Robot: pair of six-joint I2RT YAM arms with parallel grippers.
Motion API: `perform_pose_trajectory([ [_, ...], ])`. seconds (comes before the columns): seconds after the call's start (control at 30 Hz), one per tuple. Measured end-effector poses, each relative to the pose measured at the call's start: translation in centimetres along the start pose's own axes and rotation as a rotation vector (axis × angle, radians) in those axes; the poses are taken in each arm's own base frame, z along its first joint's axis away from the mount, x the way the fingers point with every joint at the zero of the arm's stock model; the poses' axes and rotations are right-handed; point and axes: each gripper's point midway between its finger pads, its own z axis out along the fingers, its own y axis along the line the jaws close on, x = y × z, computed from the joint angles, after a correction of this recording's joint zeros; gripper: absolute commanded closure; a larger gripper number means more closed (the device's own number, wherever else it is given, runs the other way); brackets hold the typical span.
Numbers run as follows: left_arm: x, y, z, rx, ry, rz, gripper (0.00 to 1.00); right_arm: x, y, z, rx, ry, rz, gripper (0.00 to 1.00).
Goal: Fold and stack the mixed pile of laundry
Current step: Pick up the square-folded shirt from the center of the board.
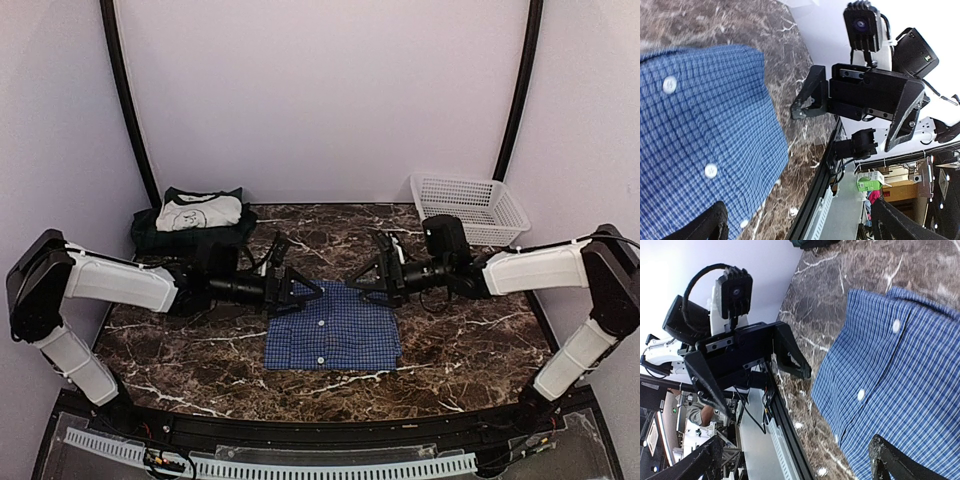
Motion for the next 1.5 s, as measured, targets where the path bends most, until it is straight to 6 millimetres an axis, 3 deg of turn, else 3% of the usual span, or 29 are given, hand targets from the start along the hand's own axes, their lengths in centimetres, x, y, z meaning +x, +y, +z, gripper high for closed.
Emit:
perform_pose_trajectory([
  [0.1,-3.2,-1.6,1.0,0.026,-0.024,0.051,0.01,-3.0,-0.3,-0.1,-0.005,-0.038,-0.023,0.01],
  [0.23,-6.6,-1.1,3.2,0.031,-0.037,0.079,0.01,-5.2,-3.2,0.9,0.01,-0.041,0.011,0.01],
  [0.33,-7.5,1.0,4.3,0.014,-0.029,0.057,0.01,-5.6,-5.9,1.3,0.032,-0.032,0.051,0.01],
  [0.5,-7.7,6.5,4.6,-0.07,-0.023,-0.019,0.01,-6.0,-10.1,0.8,0.07,-0.035,0.111,0.02],
  [0.63,-8.5,8.9,3.7,-0.132,-0.051,-0.041,0.01,-6.7,-11.8,-0.1,0.096,-0.051,0.125,0.03],
  [0.77,-8.7,10.0,2.4,-0.253,-0.071,0.023,0.01,-7.6,-10.8,-1.3,0.126,-0.064,0.092,0.03],
  [0.83,-8.9,9.0,1.4,-0.316,-0.082,0.111,0.01,-7.9,-9.1,-2.3,0.138,-0.081,0.06,0.03],
  [0.9,-9.4,6.6,0.4,-0.352,-0.095,0.23,0.01,-8.5,-6.2,-4.0,0.136,-0.119,-0.002,0.04],
  [1.0,-9.7,0.5,0.2,-0.355,-0.126,0.474,0.01,-8.5,-2.0,-6.5,0.124,-0.176,-0.09,0.04],
  [1.1,-7.7,-4.8,2.4,-0.358,-0.105,0.731,0.05,-6.8,-0.7,-7.9,0.13,-0.192,-0.102,0.04],
  [1.17,-5.4,-6.1,4.2,-0.372,-0.058,0.856,0.11,-4.9,-1.6,-8.1,0.15,-0.172,-0.06,0.04],
  [1.23,-2.3,-6.0,6.4,-0.389,0.02,0.975,0.18,-3.1,-2.9,-8.2,0.178,-0.145,-0.004,0.04],
  [1.37,2.5,-3.7,9.5,-0.428,0.17,1.151,0.33,0.4,-5.1,-8.4,0.226,-0.102,0.105,0.04],
  [1.5,6.4,-2.1,12.1,-0.435,0.292,1.308,0.47,2.2,-6.0,-8.8,0.243,-0.101,0.166,0.06],
])
